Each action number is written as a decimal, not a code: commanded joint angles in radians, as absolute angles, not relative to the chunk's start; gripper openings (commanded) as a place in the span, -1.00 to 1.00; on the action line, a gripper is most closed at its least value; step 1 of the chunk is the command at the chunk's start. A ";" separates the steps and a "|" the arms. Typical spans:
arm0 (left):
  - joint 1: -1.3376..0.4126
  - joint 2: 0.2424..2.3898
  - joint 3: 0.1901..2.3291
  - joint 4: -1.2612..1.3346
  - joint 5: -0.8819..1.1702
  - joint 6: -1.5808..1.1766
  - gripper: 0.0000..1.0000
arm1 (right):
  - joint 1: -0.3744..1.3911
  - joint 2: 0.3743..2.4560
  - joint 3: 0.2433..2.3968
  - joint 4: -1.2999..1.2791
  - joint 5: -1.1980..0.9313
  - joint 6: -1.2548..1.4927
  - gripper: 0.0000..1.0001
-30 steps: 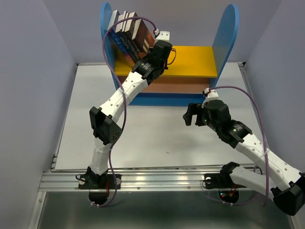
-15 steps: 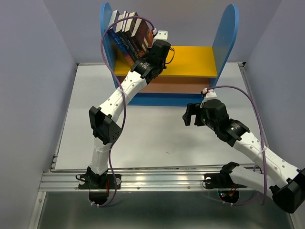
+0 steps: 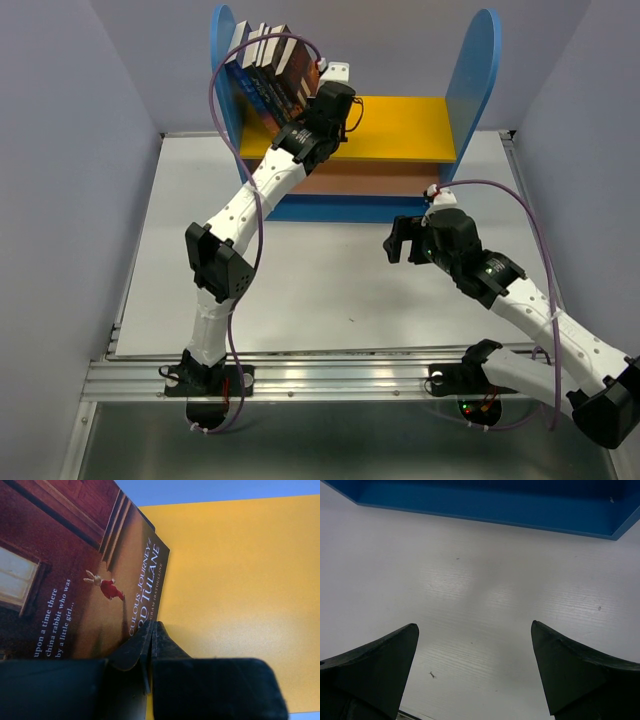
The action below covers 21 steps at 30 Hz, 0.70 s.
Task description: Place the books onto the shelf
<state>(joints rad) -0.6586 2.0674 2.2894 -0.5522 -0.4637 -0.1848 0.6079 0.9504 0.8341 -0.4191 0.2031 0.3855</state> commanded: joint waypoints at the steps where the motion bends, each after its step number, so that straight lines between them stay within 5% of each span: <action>1: -0.634 1.976 2.290 -0.523 -0.456 -0.170 -0.71 | 0.601 0.928 0.841 -0.406 0.218 0.393 1.00; 7: -0.692 1.826 2.220 -0.439 -0.390 -0.132 0.16 | 0.601 0.911 0.848 -0.403 0.239 0.410 1.00; 15: -0.773 1.594 2.021 -0.362 -0.385 -0.150 0.98 | 0.601 0.847 0.822 -0.413 0.304 0.455 1.00; 21: -0.787 1.338 1.694 -0.348 -0.512 -0.300 0.98 | 0.601 0.769 0.811 -0.514 0.466 0.512 1.00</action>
